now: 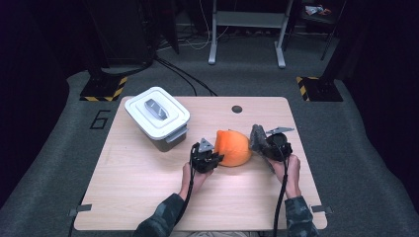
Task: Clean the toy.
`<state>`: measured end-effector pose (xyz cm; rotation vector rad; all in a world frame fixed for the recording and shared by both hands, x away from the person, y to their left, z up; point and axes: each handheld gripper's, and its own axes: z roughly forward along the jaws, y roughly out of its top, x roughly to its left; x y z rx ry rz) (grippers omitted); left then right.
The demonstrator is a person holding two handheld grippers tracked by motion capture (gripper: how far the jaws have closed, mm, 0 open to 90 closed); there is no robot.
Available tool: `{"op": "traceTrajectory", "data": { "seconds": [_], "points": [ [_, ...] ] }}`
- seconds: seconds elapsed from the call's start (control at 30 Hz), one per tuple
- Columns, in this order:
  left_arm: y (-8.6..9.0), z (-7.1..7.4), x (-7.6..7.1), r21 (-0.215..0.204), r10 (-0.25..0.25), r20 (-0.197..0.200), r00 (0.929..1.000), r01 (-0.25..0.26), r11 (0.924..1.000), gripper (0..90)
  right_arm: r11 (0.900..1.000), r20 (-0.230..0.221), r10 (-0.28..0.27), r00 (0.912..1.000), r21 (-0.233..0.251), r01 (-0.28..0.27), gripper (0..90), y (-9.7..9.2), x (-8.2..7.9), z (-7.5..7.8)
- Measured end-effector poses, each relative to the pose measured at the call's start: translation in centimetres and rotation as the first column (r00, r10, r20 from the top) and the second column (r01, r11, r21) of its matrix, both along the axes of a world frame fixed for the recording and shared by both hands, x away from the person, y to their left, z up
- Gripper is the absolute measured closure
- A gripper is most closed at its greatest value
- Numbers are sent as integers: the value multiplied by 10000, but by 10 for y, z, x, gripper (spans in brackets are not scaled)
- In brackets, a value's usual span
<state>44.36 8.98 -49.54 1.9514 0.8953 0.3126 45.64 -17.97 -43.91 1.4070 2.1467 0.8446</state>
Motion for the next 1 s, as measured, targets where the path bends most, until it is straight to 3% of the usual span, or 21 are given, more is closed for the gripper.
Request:
{"op": "traceTrajectory", "data": {
  "seconds": [0.1, 0.17, 0.23, 0.3, 0.47, 0.7, 0.83, 1.0],
  "points": [
    [0, 0, 0, -9, -4, -13, 10000, 4, 10000, 778, 9979, 385, 625, 9973, 167, -631, 728, 15, -7, 13],
    [0, 0, 0, -19, -21, 2, 10000, 21, 10000, 773, 9943, 314, 1065, 9938, -6, -1065, 728, 27, -7, 14],
    [1, 1, 0, -27, -3, 2, 10000, 3, 10000, 759, 9916, -130, 1281, 9917, -161, -1283, 729, 37, -6, 8],
    [2, 1, 0, -108, -45, -19, 10000, 45, 9999, 725, 9923, -139, 1165, 9931, -400, -1170, 731, 42, -3, 0],
    [3, 3, 0, -200, -129, 53, 9999, 130, 9997, 602, 9941, -131, 1067, 9942, -167, -1069, 731, 38, 0, -3],
    [1, 1, -4, 158, 21, 208, 9998, -24, 9999, 491, 9946, -112, 1028, 9946, -162, -1029, 730, 35, 6, -4],
    [2, -1, -3, 447, 13, 194, 9998, -22, 9990, 499, 9942, -235, 1052, 9942, -178, -1056, 729, 33, 11, -4],
    [-1, -4, 0, 595, 42, 339, 9994, -62, 9982, 608, 9943, -249, 1062, 9940, -102, -1065, 729, 32, 14, -5]
  ]
}}
